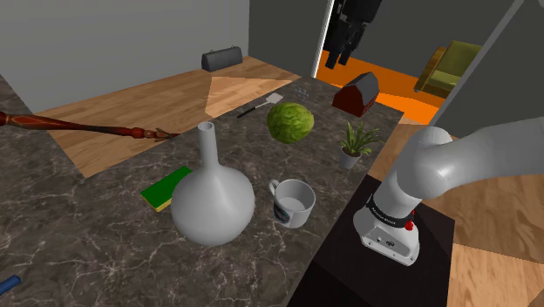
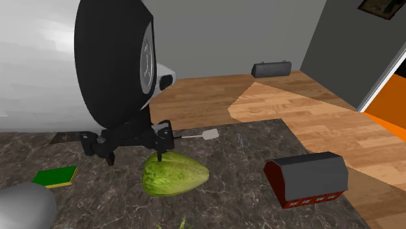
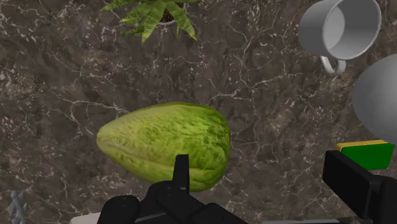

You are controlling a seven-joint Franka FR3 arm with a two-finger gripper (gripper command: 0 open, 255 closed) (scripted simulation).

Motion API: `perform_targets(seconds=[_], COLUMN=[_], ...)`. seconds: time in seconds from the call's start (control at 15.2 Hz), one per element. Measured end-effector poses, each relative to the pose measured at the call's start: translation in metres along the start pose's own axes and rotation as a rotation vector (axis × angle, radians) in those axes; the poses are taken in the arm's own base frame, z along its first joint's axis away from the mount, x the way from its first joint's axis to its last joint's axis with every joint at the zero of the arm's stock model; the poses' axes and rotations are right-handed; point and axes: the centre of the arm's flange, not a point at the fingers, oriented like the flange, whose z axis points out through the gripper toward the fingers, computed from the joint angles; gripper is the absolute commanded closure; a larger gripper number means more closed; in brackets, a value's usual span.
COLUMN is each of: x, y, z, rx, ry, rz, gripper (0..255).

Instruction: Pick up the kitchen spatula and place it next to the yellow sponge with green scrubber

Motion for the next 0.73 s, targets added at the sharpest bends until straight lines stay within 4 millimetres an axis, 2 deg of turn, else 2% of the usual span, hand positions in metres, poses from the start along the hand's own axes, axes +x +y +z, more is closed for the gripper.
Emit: perform_targets(seconds=[0.2,0.59,0.73], x=[0.006,0.039,0.053], y=[0.01,0.073,0.087], z=[0.009,0.046,0.063], rx=[0.001,0.007,0.008], ry=[-0.004,-0.022,-0.028], rz=[-0.047,-0.283,-0.367], gripper=[0,0,0])
